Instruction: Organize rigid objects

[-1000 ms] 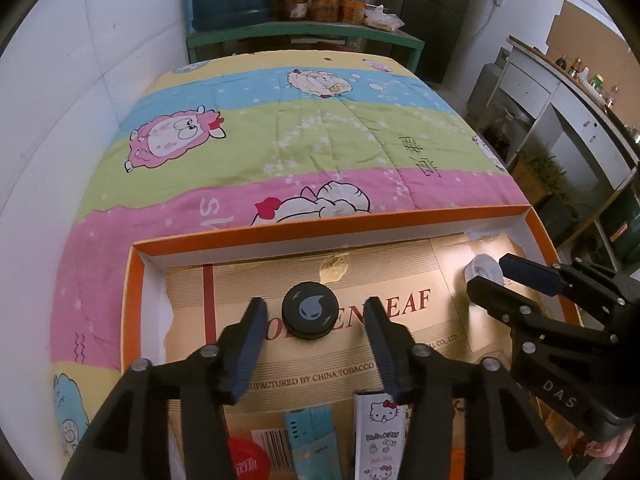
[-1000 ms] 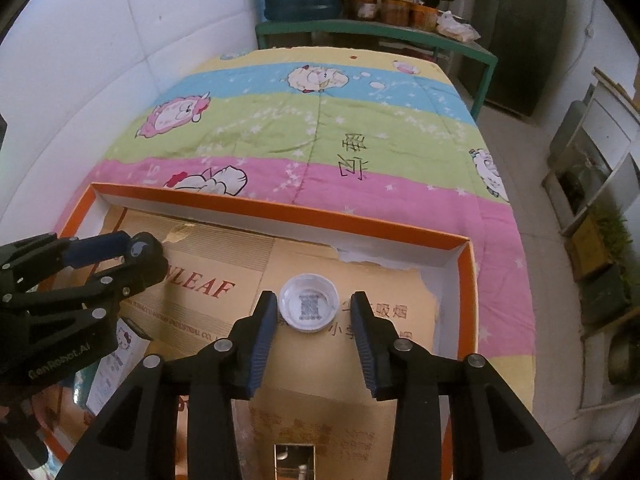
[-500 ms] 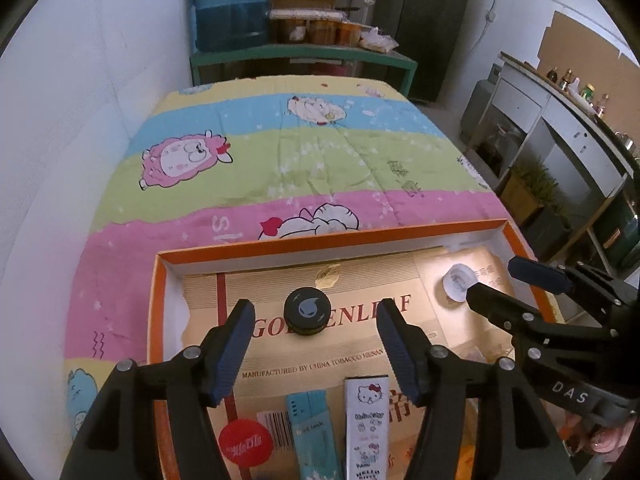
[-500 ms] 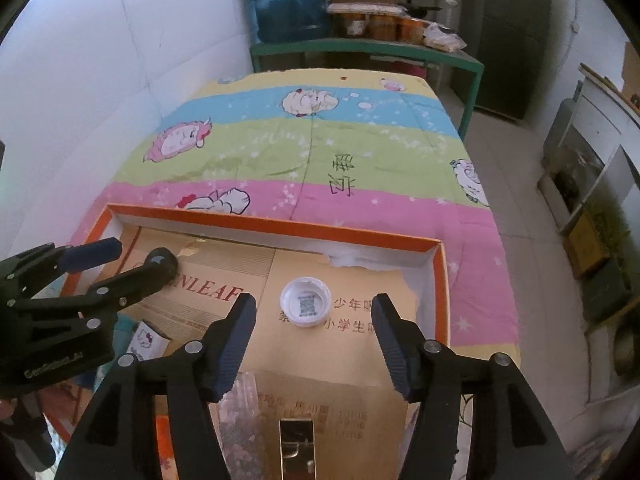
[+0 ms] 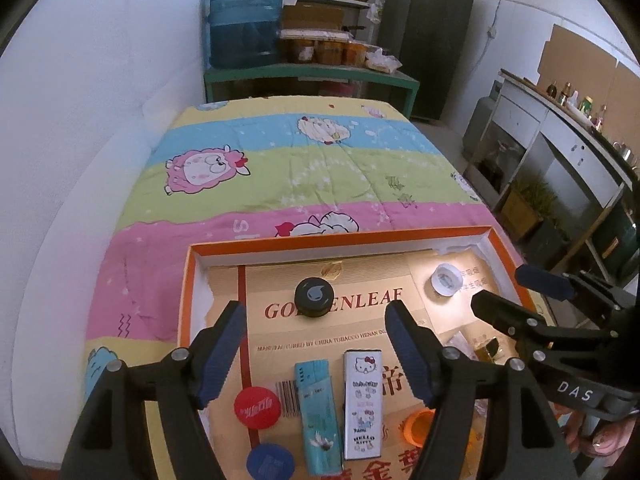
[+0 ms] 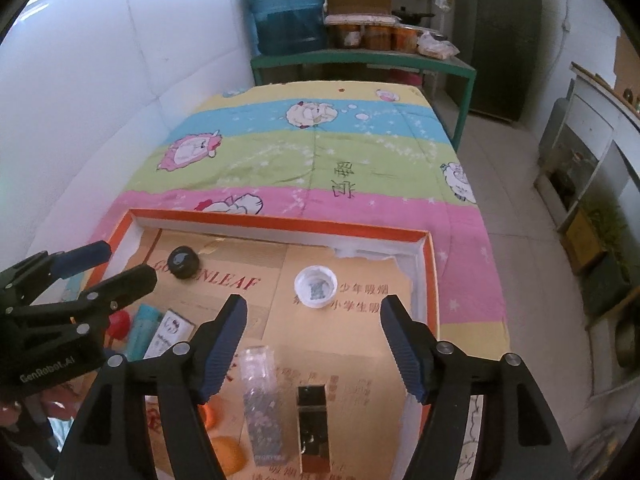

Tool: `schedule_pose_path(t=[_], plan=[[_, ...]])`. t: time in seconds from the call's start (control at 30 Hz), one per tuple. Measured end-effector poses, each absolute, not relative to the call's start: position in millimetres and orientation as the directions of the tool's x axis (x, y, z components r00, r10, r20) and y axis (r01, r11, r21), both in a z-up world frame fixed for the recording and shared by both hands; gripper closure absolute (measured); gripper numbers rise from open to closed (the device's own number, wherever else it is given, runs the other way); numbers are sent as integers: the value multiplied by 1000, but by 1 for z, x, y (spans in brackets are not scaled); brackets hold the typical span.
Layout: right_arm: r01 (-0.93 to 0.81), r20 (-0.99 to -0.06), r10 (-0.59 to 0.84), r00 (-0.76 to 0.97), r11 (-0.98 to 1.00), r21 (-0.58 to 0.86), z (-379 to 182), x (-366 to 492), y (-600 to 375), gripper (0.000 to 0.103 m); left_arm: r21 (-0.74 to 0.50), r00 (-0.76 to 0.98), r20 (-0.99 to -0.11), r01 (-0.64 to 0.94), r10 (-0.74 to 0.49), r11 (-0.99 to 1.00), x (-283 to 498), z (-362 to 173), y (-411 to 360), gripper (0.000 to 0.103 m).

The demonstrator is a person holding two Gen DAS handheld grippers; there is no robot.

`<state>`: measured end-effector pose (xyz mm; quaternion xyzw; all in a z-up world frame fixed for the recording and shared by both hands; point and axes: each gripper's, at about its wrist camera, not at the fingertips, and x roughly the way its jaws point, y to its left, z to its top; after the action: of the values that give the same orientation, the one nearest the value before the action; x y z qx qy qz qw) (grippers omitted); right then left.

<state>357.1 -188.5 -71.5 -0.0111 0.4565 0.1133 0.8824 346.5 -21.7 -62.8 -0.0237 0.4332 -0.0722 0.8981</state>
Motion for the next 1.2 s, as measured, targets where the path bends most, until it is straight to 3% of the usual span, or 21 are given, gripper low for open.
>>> schedule_pose_path(t=[1.2], plan=[[-166, -736, 176, 654, 982, 87, -34, 248, -190, 32, -140, 696, -692, 128, -190, 982, 232, -25, -18, 31]])
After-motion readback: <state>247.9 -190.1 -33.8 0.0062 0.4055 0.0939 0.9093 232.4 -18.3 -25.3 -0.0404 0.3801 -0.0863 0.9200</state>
